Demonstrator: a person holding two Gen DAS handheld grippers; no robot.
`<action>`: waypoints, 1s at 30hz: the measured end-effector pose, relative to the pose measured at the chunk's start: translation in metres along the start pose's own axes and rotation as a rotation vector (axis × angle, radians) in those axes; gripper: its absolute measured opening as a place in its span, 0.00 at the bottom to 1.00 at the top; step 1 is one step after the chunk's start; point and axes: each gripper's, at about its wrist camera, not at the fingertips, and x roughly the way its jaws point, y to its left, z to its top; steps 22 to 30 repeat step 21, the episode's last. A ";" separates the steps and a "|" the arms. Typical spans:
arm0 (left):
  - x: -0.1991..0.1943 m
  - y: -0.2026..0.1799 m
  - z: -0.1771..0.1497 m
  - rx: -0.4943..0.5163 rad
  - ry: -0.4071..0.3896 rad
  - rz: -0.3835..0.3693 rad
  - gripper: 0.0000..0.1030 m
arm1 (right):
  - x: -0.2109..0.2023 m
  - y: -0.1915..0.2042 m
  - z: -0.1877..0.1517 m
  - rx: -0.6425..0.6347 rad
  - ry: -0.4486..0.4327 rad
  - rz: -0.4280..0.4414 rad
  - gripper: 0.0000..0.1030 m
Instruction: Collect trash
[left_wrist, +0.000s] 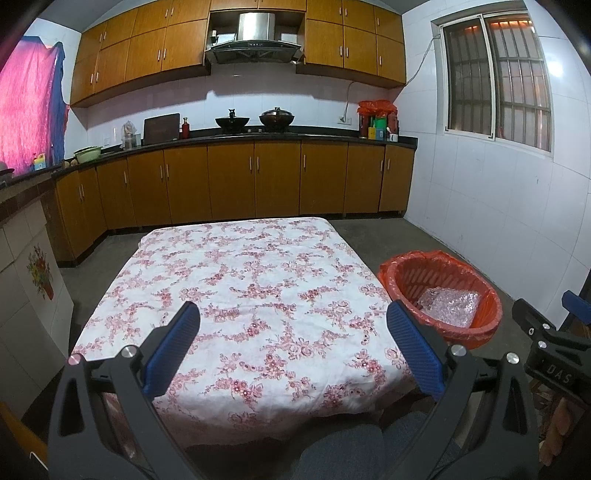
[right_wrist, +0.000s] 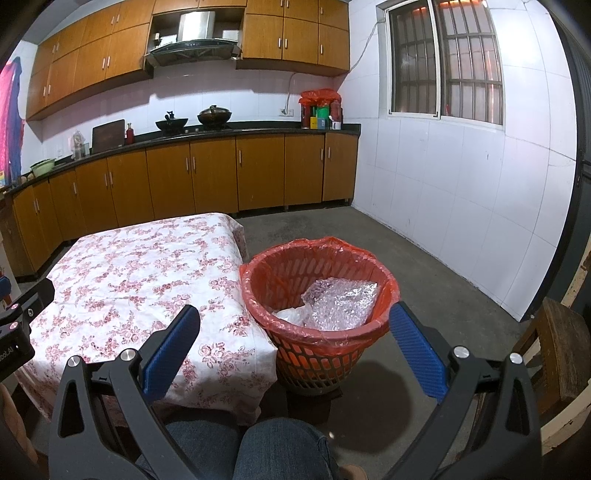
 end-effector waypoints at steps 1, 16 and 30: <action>0.001 0.000 0.001 -0.001 0.001 0.000 0.96 | -0.001 0.000 -0.001 0.000 0.000 0.000 0.98; 0.001 -0.001 0.000 -0.003 0.015 -0.001 0.96 | 0.000 0.000 -0.001 0.000 0.004 -0.002 0.98; 0.002 -0.001 0.001 -0.005 0.022 -0.004 0.96 | 0.000 -0.001 -0.001 0.002 0.005 -0.002 0.98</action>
